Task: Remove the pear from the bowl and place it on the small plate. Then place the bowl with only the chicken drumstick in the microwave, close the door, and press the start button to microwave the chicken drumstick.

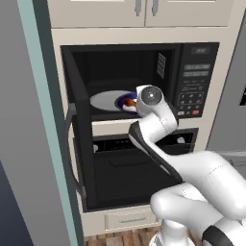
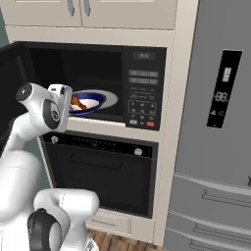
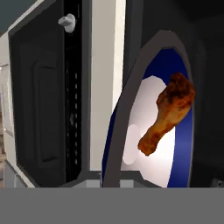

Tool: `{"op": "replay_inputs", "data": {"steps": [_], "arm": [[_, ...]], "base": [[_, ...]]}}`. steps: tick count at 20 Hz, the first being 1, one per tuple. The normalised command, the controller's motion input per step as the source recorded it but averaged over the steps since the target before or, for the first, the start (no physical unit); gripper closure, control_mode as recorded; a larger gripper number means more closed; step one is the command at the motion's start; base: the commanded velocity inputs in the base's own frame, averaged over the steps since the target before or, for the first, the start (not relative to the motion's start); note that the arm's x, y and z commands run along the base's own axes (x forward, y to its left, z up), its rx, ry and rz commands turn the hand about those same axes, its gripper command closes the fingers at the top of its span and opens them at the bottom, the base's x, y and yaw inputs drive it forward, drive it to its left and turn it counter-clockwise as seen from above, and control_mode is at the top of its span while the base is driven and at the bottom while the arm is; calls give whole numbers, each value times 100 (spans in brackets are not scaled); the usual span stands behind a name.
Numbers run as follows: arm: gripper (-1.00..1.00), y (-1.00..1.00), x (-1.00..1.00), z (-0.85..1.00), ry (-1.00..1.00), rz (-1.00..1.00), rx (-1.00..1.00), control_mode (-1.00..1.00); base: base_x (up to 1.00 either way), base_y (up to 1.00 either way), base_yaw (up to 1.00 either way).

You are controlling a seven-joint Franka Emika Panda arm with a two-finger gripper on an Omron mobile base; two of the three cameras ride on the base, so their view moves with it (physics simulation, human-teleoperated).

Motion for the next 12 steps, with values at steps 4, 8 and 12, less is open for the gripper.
{"op": "replay_inputs", "data": {"steps": [4, 8, 12], "arm": [[100, 41, 94, -21, 16, 0, 0, -100], [100, 25, 85, -19, 11, 0, 0, -100], [100, 16, 72, -22, 2, 0, 0, -100]], "base": [[0, 0, 0], [0, 0, 0], [0, 0, 0]]}}
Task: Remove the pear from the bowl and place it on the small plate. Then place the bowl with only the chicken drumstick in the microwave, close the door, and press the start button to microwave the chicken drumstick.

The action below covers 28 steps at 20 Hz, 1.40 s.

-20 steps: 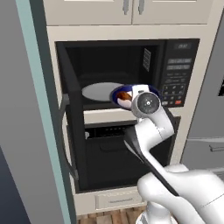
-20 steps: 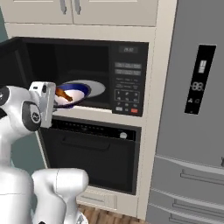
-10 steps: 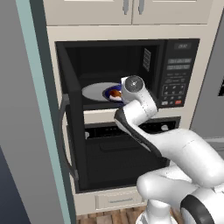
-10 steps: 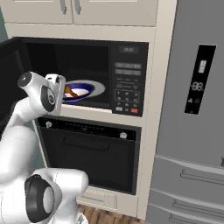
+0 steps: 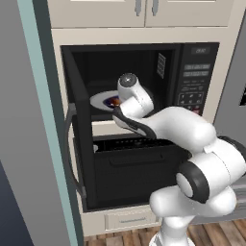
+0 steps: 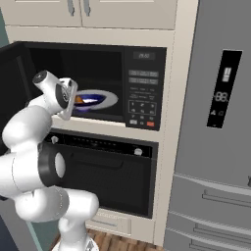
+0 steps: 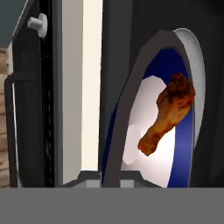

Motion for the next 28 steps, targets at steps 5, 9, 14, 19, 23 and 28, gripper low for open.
{"op": "replay_inputs", "data": {"steps": [5, 9, 14, 19, 23, 28], "arm": [[100, 2, 66, -21, 0, 0, 0, -100], [100, 0, 63, -40, 0, 0, 0, -100], [100, 0, 41, -38, 0, 0, 0, -100], [-100, 0, 25, -14, 0, 0, 0, -100], [-100, 0, 1, 0, -6, 0, 0, -100], [-100, -2, -51, 12, -19, 0, 0, -100]], "base": [[0, 0, 0], [0, 0, 0], [0, 0, 0], [0, 0, 0], [0, 0, 0], [0, 0, 0]]}}
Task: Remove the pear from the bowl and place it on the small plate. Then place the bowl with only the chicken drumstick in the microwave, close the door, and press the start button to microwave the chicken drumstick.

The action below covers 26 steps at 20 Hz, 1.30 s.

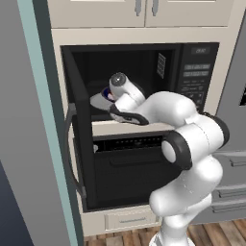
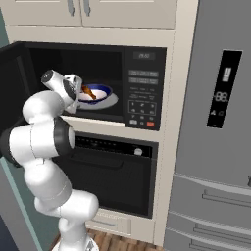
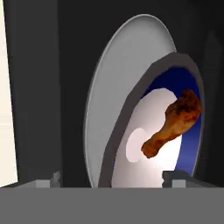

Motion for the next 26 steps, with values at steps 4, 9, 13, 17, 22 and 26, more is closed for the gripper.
{"op": "replay_inputs", "data": {"steps": [4, 9, 13, 17, 22, 26], "arm": [[-100, -11, -100, 4, -22, 0, 0, -100], [-100, -23, -55, 0, -11, 0, 1, -100], [-100, -27, -38, 20, -6, 0, 0, -100], [-100, -38, -100, 93, -31, 0, 0, -100], [-100, -25, -100, 63, -21, 0, 0, -100], [-100, -3, -100, 53, -8, 0, 0, -100]], "base": [[0, 0, 0], [0, 0, 0], [0, 0, 0], [0, 0, 0], [0, 0, 0], [0, 0, 0]]}}
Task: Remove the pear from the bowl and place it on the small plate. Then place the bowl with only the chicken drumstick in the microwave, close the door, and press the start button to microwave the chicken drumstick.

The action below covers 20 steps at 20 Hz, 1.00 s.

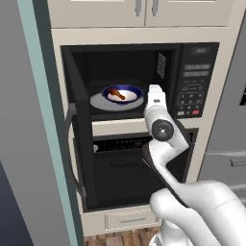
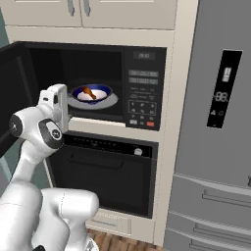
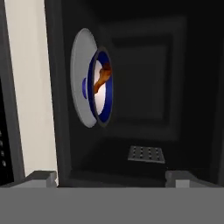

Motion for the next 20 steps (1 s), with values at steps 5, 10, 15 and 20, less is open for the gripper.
{"op": "replay_inputs", "data": {"steps": [5, 10, 15, 20], "arm": [[-100, 0, -100, 45, -5, 0, 0, -100], [-100, 0, -100, 31, 0, 0, 0, -100], [-100, 0, -100, 8, 0, 0, -2, -100], [-100, -1, -100, 0, -2, 0, -1, -100]], "base": [[0, 0, 0], [0, 0, 0], [0, 0, 0], [0, 0, 0]]}}
